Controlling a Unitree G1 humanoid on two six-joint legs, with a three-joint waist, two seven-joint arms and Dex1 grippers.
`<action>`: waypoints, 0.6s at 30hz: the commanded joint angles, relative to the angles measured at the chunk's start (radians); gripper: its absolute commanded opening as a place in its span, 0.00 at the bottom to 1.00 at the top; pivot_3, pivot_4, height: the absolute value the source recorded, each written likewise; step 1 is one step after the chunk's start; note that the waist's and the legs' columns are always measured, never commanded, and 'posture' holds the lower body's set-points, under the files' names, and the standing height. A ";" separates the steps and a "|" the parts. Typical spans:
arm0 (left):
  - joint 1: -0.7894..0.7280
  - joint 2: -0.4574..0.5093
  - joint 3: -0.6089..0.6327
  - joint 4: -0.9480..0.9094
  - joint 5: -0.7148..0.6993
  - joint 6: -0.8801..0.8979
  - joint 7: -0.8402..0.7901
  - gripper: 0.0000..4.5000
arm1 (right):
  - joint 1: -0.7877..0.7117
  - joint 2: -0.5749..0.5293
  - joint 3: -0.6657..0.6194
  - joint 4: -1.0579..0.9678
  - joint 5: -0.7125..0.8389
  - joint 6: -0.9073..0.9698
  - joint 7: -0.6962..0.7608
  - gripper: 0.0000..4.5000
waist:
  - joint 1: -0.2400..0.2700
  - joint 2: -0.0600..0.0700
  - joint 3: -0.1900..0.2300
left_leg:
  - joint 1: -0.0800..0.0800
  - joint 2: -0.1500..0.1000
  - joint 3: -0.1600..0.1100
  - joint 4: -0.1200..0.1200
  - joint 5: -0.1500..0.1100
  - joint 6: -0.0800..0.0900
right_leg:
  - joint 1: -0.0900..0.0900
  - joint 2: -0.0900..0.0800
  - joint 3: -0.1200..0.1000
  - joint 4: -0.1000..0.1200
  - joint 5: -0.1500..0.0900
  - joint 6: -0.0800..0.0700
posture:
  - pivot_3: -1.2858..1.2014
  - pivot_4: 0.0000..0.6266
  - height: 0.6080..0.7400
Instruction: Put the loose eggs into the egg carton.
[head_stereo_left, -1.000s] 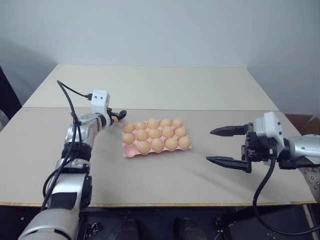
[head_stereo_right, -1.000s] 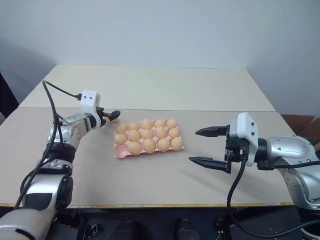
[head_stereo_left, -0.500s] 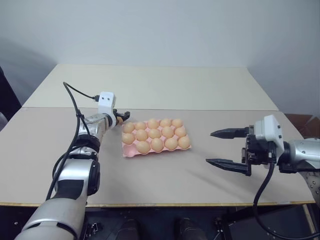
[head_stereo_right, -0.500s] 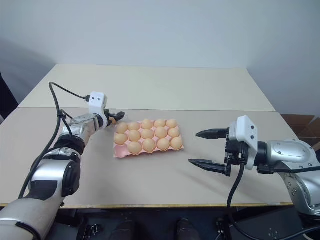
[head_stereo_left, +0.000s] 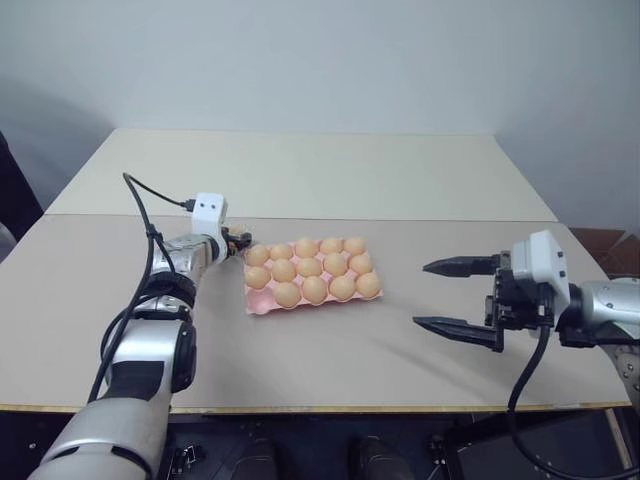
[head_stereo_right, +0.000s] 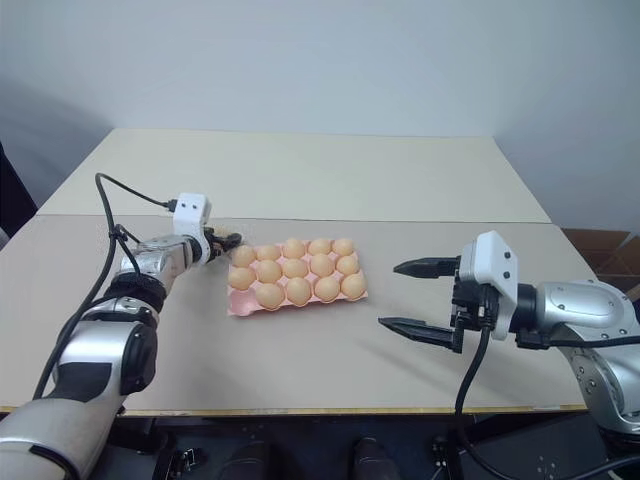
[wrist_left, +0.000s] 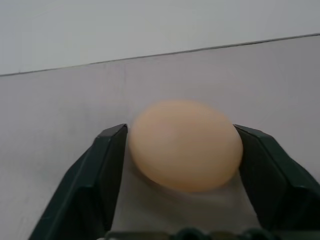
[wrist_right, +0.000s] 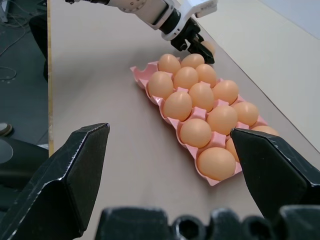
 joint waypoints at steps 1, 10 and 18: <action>-0.006 0.012 0.012 -0.034 0.000 0.007 0.004 0.55 | -0.018 -0.010 -0.023 0.001 0.011 -0.005 -0.003 1.00 | 0.000 0.000 0.000 | 0.000 0.000 0.000 0.000 0.000 0.000 | 0.000 0.000 0.000 0.000 0.000 0.000 | 0.52 0.24 1.00; 0.023 0.036 0.018 -0.110 0.001 0.018 0.002 0.53 | -0.015 -0.012 -0.025 0.001 0.008 -0.005 -0.007 1.00 | -0.001 0.000 0.000 | 0.000 0.000 0.000 0.000 0.000 0.000 | 0.000 0.000 0.000 0.000 0.000 0.000 | 0.52 0.24 1.00; 0.186 0.139 0.026 -0.561 -0.077 0.078 -0.203 0.53 | -0.008 -0.010 -0.026 -0.002 0.010 -0.007 -0.007 1.00 | -0.003 0.000 0.000 | 0.000 0.000 0.000 0.000 0.000 0.000 | 0.000 0.000 0.000 0.000 0.000 0.000 | 0.52 0.24 1.00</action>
